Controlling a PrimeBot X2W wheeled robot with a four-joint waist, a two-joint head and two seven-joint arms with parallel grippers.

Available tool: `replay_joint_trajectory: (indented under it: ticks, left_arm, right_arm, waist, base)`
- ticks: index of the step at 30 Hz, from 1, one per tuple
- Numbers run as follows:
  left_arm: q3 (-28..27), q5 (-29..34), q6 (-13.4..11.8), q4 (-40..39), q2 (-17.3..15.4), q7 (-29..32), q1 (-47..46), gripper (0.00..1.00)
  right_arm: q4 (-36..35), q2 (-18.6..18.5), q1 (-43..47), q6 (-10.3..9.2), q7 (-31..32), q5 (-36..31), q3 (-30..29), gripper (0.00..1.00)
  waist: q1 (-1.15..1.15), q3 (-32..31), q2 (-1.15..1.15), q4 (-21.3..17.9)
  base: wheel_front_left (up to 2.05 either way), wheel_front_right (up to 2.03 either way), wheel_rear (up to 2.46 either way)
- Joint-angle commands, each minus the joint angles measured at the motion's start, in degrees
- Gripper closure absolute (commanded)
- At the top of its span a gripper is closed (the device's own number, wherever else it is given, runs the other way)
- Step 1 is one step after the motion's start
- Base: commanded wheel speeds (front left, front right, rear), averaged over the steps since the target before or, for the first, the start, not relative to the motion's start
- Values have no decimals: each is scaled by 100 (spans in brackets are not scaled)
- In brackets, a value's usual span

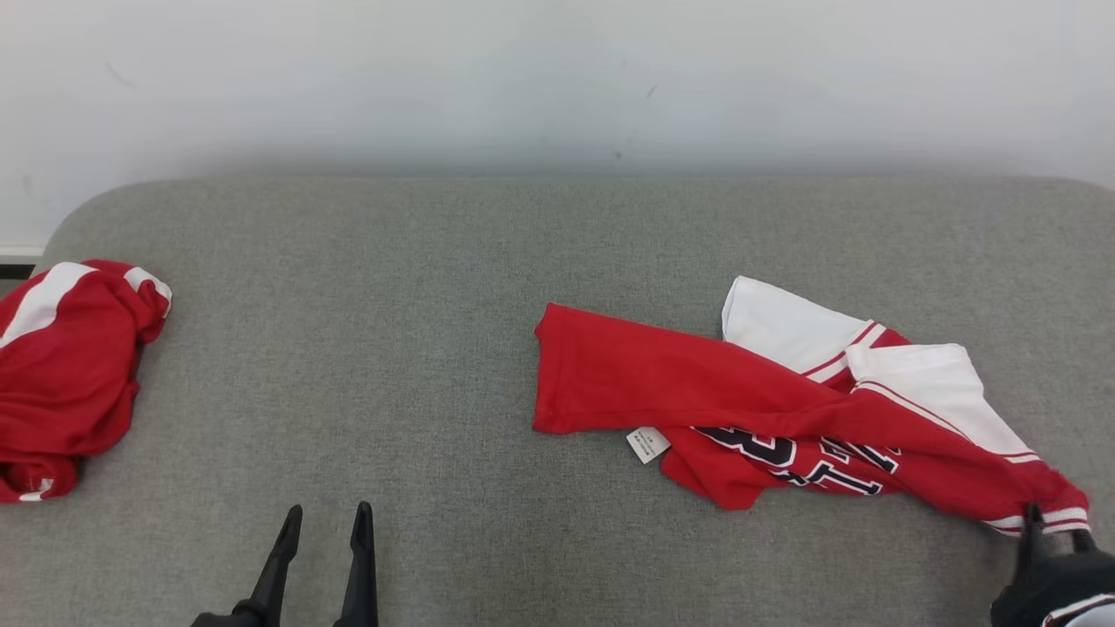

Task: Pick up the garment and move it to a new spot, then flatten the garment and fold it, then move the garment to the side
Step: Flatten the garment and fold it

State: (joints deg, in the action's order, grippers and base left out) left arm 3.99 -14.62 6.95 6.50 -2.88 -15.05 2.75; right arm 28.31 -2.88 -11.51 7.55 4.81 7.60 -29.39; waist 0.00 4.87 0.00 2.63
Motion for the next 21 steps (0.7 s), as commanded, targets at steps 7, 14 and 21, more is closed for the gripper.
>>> replay_joint_trajectory:
  ticks: [7, 14, 21]
  left_arm:
    - [-30, -22, 21, 61, 1, -20, 193, 0]
    - [-199, -66, 27, 33, 1, -20, 397, 0]
    - [-311, -90, -20, -43, 0, -20, 487, 0]
  right_arm:
    - [-807, -2, 599, -12, -103, -98, 185, 0]
    - [-2376, -2, 1446, -12, -632, -178, 786, 0]
    - [-3232, -3, 2082, -12, -1224, -574, 1567, 0]
  waist:
    - [0, -233, 0, 36]
    - [0, -446, 0, -46]
    - [0, -547, 0, -114]
  base:
    - [0, 0, 0]
    - [0, 0, 0]
    - [0, 0, 0]
